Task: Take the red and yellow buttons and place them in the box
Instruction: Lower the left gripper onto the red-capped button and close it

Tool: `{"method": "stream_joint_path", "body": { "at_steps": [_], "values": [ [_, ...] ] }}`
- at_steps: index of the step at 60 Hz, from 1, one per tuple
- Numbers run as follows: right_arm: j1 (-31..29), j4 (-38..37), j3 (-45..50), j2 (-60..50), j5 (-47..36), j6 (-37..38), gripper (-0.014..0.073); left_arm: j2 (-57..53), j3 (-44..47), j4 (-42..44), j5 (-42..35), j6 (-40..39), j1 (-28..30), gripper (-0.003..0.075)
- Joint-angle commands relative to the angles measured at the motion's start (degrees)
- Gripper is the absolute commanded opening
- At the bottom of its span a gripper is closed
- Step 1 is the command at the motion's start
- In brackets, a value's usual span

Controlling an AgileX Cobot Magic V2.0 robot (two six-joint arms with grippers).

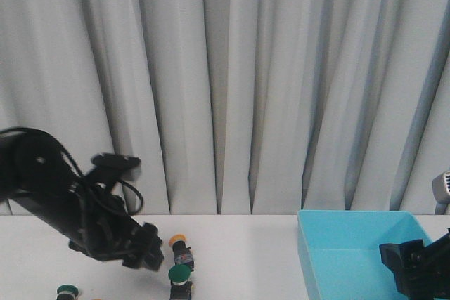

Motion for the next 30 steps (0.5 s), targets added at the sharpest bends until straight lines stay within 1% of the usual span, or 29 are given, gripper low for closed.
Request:
{"method": "stream_joint_path", "body": {
  "at_steps": [1, 11, 16, 21, 30],
  "values": [
    [0.14, 0.01, -2.11, -0.66, -2.41, -0.57, 0.0609, 0.73, -2.67, 0.2, -0.15, -0.15, -1.56, 0.0576],
    [0.14, 0.19, -2.11, -0.66, -1.15, -0.57, 0.0591, 6.09, -3.28, 1.91, 0.71, -0.63, -3.71, 0.0576],
    [0.14, 0.42, -2.11, -0.66, -0.46, -0.57, 0.059, 8.08, -3.28, 1.91, 0.44, -1.03, -3.76, 0.0576],
    [0.14, 0.55, -2.11, -0.66, 0.25, -0.57, 0.059, 9.71, -3.28, 3.13, -0.29, -3.43, -3.63, 0.0576],
    [0.14, 1.22, -2.11, -0.66, 0.62, -0.79, 0.059, 11.56, -3.28, 7.98, -0.82, -8.13, -3.63, 0.0576]
  ]
}}
